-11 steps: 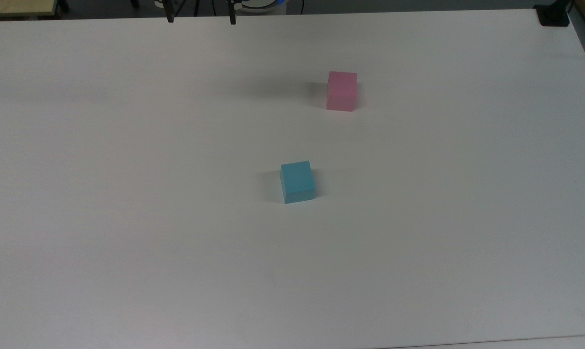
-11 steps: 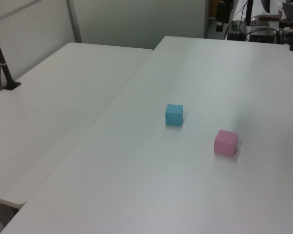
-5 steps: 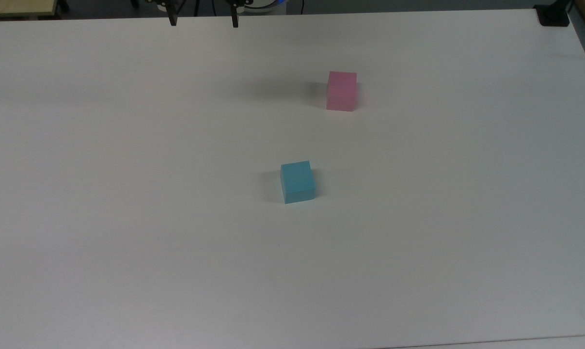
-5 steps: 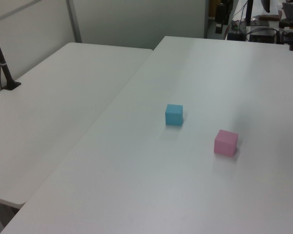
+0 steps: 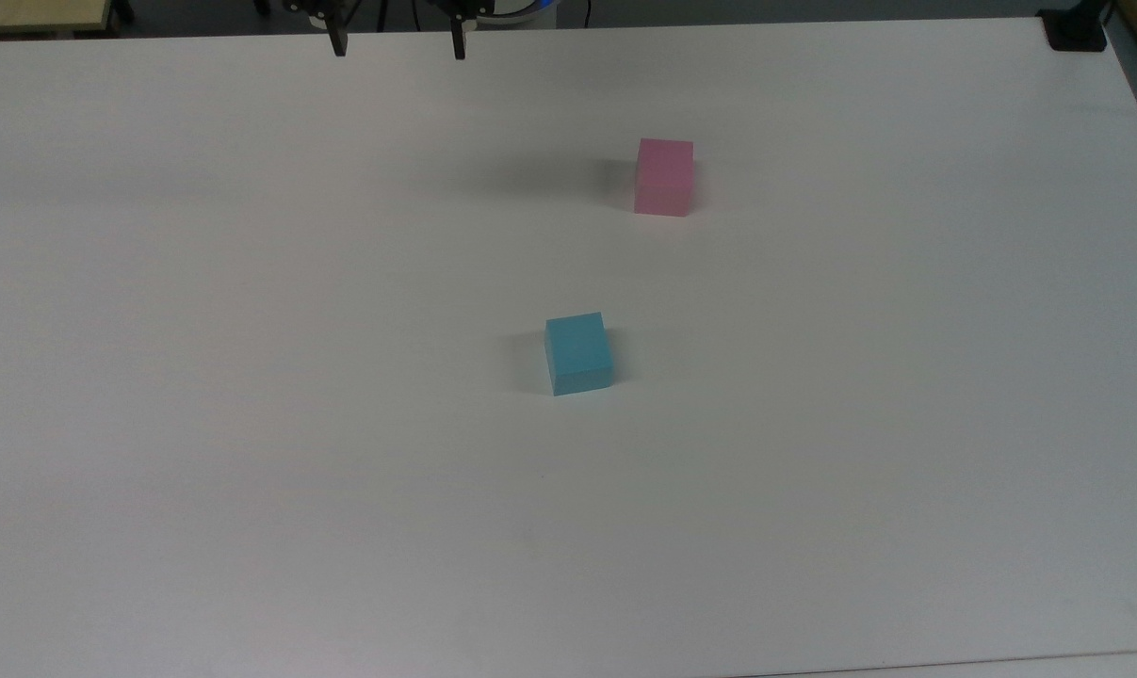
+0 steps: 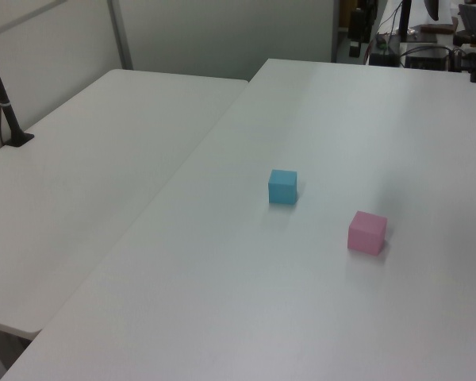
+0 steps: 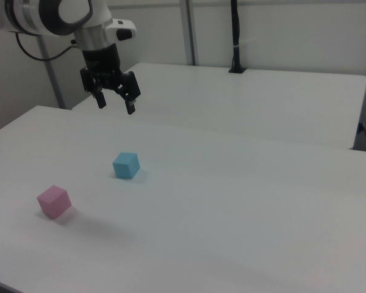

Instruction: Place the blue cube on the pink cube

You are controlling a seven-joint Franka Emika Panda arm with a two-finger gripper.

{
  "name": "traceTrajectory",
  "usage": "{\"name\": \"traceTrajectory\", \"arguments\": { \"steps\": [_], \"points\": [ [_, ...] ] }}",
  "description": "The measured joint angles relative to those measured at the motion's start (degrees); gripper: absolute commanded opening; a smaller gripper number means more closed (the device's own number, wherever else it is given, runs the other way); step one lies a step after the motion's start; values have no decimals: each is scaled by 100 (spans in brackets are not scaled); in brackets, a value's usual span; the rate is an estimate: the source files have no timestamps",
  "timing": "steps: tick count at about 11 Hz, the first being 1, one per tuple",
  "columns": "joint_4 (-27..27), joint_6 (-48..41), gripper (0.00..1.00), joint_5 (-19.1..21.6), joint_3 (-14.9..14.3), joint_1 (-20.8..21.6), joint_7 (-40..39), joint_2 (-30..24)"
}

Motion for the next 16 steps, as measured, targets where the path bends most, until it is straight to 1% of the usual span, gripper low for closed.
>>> {"name": "traceTrajectory", "arguments": {
  "steps": [4,6,7,8,11,13,14,16],
  "points": [
    [1,7,100,18,5,5,0,38],
    [-1,16,100,477,21,8,0,96],
    [-1,87,100,664,25,8,0,157],
    [-19,230,100,769,27,9,0,222],
    [-259,914,100,1077,128,28,0,400],
    [-419,1617,100,1205,176,145,13,654],
    [-488,1962,100,1237,178,226,64,797],
    [-542,2325,100,1237,181,414,235,1051]
  ]
}}
